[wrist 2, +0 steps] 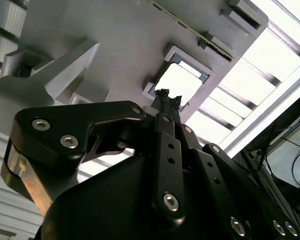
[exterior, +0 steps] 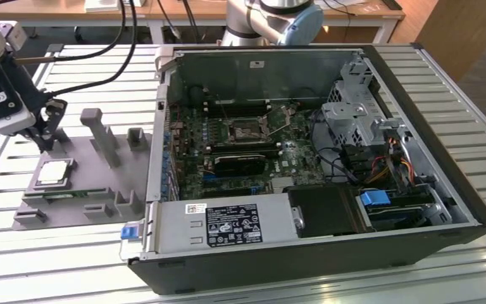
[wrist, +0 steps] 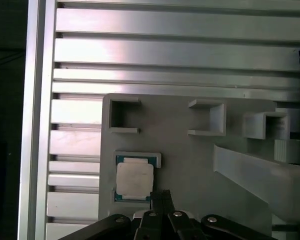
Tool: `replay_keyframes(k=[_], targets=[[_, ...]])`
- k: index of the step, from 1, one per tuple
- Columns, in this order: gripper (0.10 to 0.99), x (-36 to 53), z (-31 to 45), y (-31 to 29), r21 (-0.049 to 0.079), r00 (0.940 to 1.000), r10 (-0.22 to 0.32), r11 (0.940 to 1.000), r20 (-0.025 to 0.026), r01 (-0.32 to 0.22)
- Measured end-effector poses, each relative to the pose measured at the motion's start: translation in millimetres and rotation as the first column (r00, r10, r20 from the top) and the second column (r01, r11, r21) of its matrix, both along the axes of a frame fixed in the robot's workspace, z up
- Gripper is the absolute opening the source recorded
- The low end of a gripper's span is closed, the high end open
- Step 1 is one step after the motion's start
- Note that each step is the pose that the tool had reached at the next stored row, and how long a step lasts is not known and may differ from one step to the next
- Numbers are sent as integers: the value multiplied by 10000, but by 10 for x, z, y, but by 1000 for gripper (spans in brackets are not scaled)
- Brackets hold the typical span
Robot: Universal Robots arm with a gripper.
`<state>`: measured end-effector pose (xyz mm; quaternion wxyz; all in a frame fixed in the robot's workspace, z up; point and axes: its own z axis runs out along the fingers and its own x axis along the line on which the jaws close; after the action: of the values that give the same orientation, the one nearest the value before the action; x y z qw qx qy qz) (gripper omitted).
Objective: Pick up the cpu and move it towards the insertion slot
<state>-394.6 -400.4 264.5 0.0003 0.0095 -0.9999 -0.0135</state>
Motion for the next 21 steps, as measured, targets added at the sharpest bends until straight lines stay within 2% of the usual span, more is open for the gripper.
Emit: replay_keyframes(k=[3, 12, 21], targets=[[102, -30, -48, -1, -2, 10000, 0, 10000, 7, 0], [102, -156, -208, 0, 0, 10000, 0, 10000, 82, 0], [102, -213, -339, -16, 3, 9997, 0, 10000, 232, 0]])
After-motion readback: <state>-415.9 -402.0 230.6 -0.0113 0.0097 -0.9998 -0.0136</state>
